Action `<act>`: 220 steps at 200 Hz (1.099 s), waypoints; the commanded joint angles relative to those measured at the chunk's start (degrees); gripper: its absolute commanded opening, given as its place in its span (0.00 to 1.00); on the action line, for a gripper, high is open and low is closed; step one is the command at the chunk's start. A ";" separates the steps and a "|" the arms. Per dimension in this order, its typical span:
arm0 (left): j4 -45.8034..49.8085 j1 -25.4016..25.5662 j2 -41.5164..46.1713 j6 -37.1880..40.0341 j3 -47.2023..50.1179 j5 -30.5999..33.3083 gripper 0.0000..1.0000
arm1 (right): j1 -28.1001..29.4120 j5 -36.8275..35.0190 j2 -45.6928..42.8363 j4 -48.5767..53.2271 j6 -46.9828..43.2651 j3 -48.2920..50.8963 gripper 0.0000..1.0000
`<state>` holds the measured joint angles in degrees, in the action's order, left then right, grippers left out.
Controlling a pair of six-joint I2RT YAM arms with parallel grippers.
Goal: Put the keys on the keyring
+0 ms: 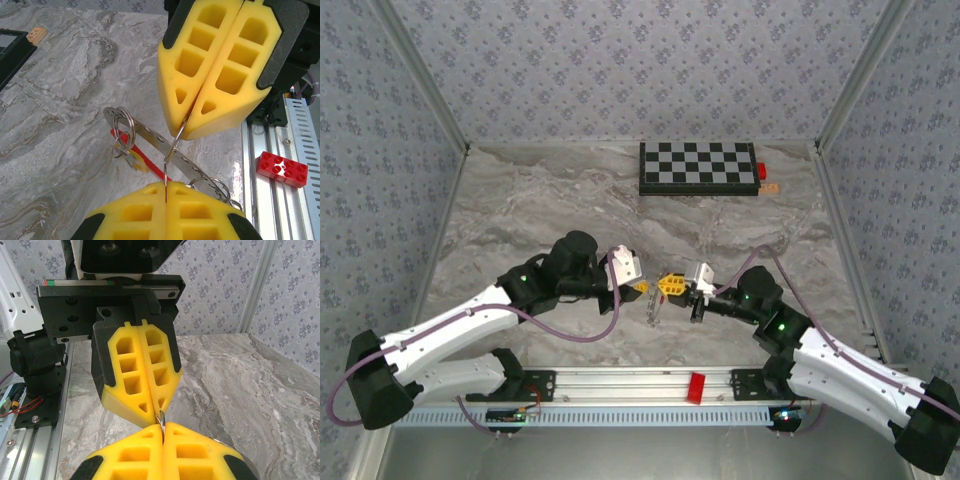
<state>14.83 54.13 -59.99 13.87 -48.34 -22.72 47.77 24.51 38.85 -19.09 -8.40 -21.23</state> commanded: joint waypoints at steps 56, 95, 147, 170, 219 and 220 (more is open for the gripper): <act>-0.99 0.45 1.28 0.19 -2.55 -1.55 0.00 | 0.62 0.45 0.52 -1.73 -0.82 -0.26 0.00; -0.86 0.44 1.24 0.21 -2.55 -2.13 0.00 | 0.63 0.01 0.87 -1.57 -1.00 -0.30 0.00; -0.54 0.44 1.16 0.28 -2.60 -2.38 0.00 | 0.73 -1.11 -0.30 -1.12 -1.48 -0.14 0.00; -0.42 0.45 0.97 0.29 -2.57 -1.98 0.00 | 0.68 -1.74 -1.35 -0.79 -1.70 0.01 0.00; 0.07 0.45 0.30 0.29 -3.21 -2.13 0.00 | 0.64 -1.75 -1.60 -0.77 -1.82 0.23 0.00; 0.09 0.45 0.31 0.28 -3.14 -2.14 0.00 | 0.65 -1.75 -1.59 -0.77 -1.85 0.23 0.00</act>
<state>14.87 54.13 -60.01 13.87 -49.17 -23.16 48.14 23.33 37.74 -18.92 -9.37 -21.23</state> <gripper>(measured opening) 0.045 0.039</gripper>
